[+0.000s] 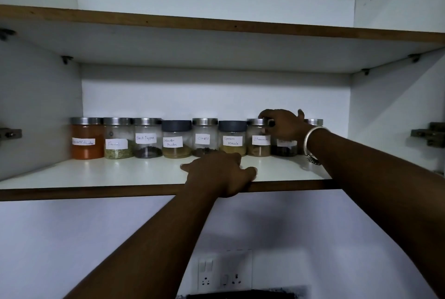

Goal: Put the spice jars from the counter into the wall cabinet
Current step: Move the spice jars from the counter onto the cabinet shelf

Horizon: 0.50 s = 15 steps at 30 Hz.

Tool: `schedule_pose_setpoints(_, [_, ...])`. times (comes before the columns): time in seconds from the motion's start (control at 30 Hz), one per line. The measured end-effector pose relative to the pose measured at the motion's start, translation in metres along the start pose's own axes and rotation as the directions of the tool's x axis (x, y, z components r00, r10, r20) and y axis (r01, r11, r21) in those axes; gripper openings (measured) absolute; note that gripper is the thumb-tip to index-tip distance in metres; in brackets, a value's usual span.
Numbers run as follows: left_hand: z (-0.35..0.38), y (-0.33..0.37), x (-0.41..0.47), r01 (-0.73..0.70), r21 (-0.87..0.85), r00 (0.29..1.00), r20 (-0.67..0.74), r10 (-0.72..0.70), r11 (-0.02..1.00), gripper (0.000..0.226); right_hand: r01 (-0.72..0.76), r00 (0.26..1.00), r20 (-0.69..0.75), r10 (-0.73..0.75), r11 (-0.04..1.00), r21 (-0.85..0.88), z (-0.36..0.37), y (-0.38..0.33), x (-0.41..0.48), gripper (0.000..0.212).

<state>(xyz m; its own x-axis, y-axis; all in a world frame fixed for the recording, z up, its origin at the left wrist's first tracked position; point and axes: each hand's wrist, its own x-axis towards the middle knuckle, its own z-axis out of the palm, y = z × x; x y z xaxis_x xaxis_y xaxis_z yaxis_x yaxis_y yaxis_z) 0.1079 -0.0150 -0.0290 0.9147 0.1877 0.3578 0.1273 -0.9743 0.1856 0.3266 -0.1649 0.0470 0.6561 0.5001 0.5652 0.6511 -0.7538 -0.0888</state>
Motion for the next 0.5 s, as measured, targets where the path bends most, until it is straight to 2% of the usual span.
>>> schedule_pose_setpoints(0.13, [0.0, 0.0, 0.001, 0.01, 0.011, 1.0, 0.003, -0.01, 1.0, 0.062, -0.02, 1.0, 0.023, 0.02, 1.0, 0.001, 0.001, -0.005, 0.001, 0.049])
schedule_pose_setpoints(0.23, [-0.001, 0.0, 0.0, 0.015, 0.014, 1.0, 0.006, -0.015, 1.0, 0.063, 0.045, 0.999, -0.026, -0.044, 0.998, 0.039, 0.006, -0.028, 0.005, 0.061])
schedule_pose_setpoints(0.33, [0.0, 0.0, -0.001, 0.009, 0.01, 1.0, -0.013, -0.009, 1.0, 0.063, 0.141, 0.989, -0.031, -0.143, 0.989, -0.042, 0.017, -0.058, 0.011, 0.057])
schedule_pose_setpoints(0.4, [0.001, 0.0, -0.001, 0.011, 0.002, 1.0, -0.025, -0.011, 1.0, 0.063, 0.186, 0.982, -0.008, -0.187, 0.979, -0.084, 0.023, -0.073, 0.015, 0.046])
schedule_pose_setpoints(0.5, [0.001, 0.0, -0.002, 0.012, 0.001, 1.0, -0.024, -0.012, 1.0, 0.064, 0.18, 0.984, 0.018, -0.18, 0.982, -0.05, 0.023, -0.077, 0.02, 0.031])
